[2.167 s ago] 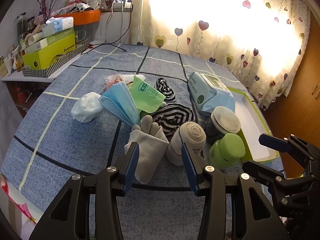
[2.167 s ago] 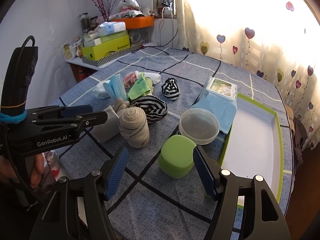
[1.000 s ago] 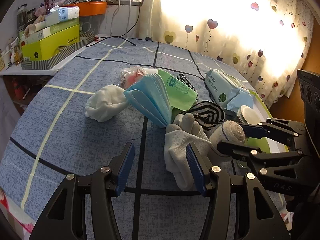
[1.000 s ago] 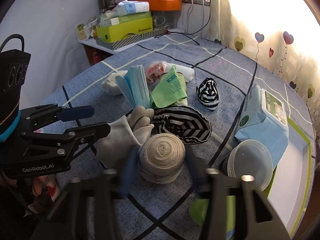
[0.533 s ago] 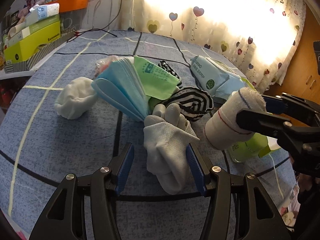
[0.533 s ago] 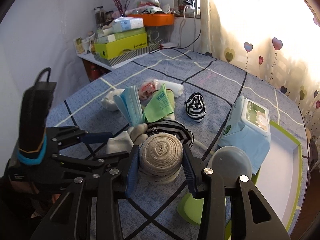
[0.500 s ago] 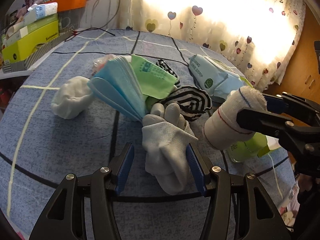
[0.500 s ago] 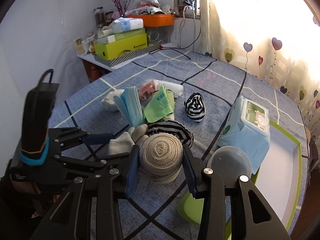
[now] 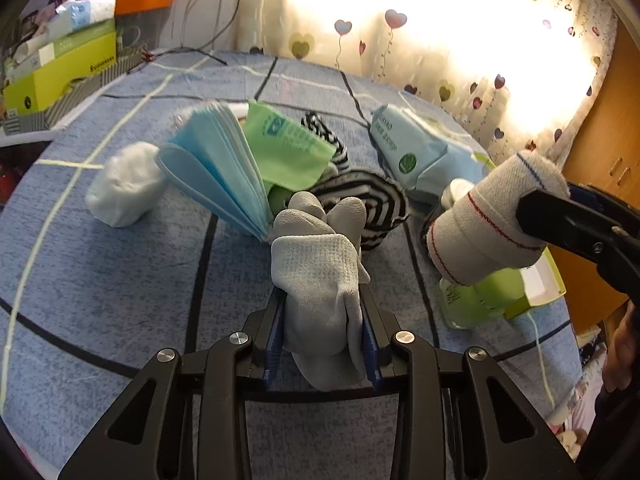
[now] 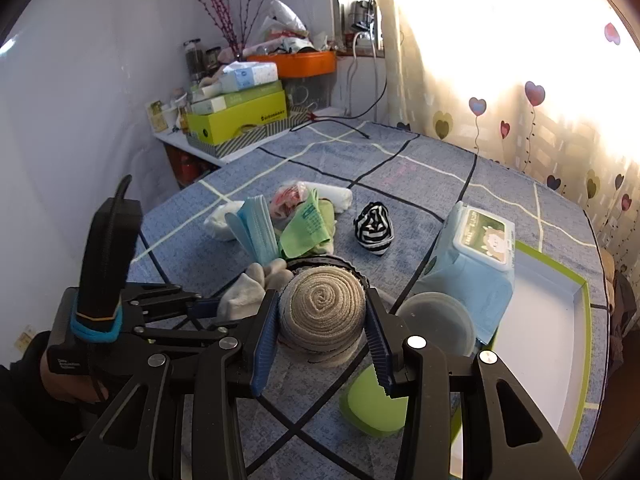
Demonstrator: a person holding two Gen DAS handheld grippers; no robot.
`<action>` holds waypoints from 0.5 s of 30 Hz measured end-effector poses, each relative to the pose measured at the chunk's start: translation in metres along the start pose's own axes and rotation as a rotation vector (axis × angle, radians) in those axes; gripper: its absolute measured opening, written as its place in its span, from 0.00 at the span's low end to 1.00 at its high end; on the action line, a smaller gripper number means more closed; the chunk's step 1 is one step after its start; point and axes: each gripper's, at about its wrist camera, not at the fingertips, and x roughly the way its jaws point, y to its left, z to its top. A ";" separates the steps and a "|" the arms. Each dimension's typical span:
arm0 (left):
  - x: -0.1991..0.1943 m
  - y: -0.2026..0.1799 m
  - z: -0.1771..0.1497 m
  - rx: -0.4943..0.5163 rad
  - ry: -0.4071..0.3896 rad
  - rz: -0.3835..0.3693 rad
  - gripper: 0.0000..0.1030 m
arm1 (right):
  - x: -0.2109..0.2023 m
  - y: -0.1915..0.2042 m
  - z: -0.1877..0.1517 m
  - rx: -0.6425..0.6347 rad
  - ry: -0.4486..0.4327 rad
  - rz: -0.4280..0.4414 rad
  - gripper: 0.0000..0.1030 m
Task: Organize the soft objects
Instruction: 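Carry the glove in the left tool while the right tool carries the rolled sock to the tray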
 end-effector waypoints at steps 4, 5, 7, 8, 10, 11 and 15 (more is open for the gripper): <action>-0.022 -0.005 0.006 0.003 -0.057 0.013 0.33 | -0.015 -0.007 0.000 0.014 -0.036 -0.004 0.39; -0.027 -0.006 0.008 0.002 -0.070 0.016 0.33 | -0.020 -0.009 0.000 0.017 -0.047 -0.006 0.39; -0.035 -0.012 0.014 0.006 -0.090 0.013 0.33 | -0.032 -0.015 -0.001 0.025 -0.072 -0.017 0.39; -0.037 -0.014 0.016 0.008 -0.097 0.011 0.33 | -0.036 -0.017 -0.001 0.029 -0.082 -0.024 0.39; -0.041 -0.022 0.021 0.021 -0.109 0.005 0.33 | -0.049 -0.028 -0.003 0.048 -0.106 -0.048 0.39; -0.042 -0.027 0.024 0.032 -0.116 0.001 0.33 | -0.055 -0.034 -0.005 0.060 -0.118 -0.063 0.39; -0.044 -0.053 0.037 0.080 -0.136 -0.040 0.33 | -0.074 -0.063 -0.012 0.117 -0.146 -0.129 0.39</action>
